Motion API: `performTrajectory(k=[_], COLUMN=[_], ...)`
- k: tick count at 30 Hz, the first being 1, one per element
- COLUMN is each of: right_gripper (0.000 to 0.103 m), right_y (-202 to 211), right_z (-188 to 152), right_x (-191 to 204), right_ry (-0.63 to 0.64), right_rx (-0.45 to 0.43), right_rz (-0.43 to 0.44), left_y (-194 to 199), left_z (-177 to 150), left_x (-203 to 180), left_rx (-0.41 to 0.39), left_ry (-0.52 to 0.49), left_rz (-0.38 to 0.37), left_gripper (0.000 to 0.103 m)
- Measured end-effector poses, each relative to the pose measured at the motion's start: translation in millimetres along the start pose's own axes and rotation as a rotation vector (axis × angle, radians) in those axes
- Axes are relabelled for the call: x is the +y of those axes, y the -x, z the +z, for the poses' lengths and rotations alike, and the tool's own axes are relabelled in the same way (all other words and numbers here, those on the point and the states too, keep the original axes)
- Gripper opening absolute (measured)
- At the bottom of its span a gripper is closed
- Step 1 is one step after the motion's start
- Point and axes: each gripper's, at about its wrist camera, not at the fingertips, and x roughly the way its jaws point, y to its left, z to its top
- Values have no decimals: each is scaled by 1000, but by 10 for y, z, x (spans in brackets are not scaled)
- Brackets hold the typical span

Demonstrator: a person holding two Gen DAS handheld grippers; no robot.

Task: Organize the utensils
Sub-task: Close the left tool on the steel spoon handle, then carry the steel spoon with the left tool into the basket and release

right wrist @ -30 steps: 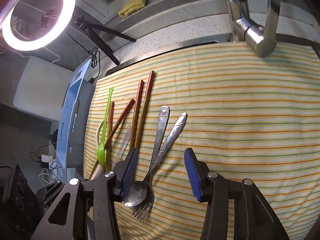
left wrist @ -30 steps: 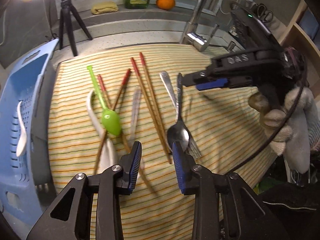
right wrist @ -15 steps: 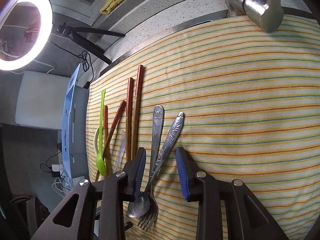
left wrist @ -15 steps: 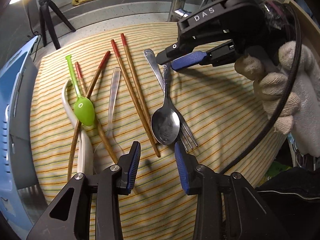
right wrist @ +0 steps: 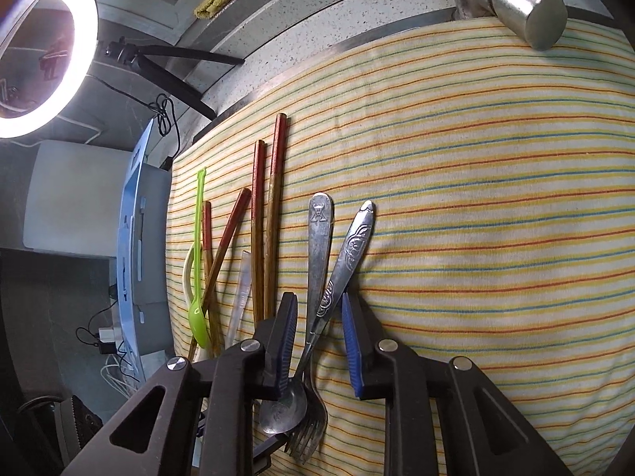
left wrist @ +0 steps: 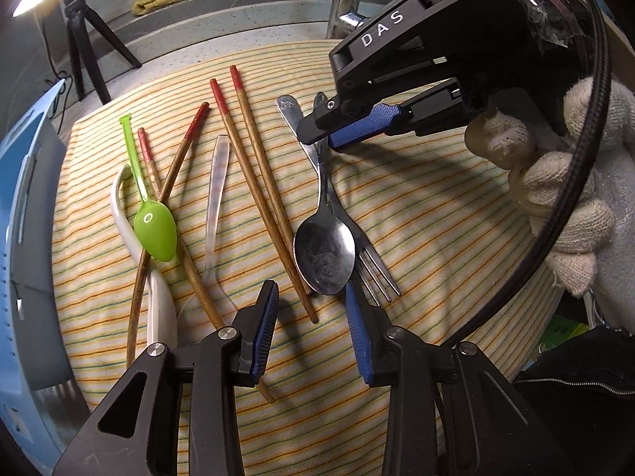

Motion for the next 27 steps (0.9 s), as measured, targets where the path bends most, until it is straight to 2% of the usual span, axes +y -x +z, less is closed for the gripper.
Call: performTrajectory(k=[3,5,8,14,27], right_gripper=[19,12,10,8,7], right_y=[-16,-36,-39,-12,158], right_z=[-13,-6,7,14,13], right_x=[30,29,4,-43,73], right_ry=[5,3,-10,-42,-40], right_rx=[-3,-2,-1,0,-28], right_rz=[-15,-31,-22,7,73], left_y=[-7,-9,-9,38,327], left_z=[6,6,11,-4,-68], left_x=[-24,-36,-57,-38,66], left_rx=[-7,-12,-24,-43,-106], left_ry=[-9,-11,-14,0,24], left_rz=[-8,-17,-25,-57,-50], left_gripper=[27,22,19,19,19])
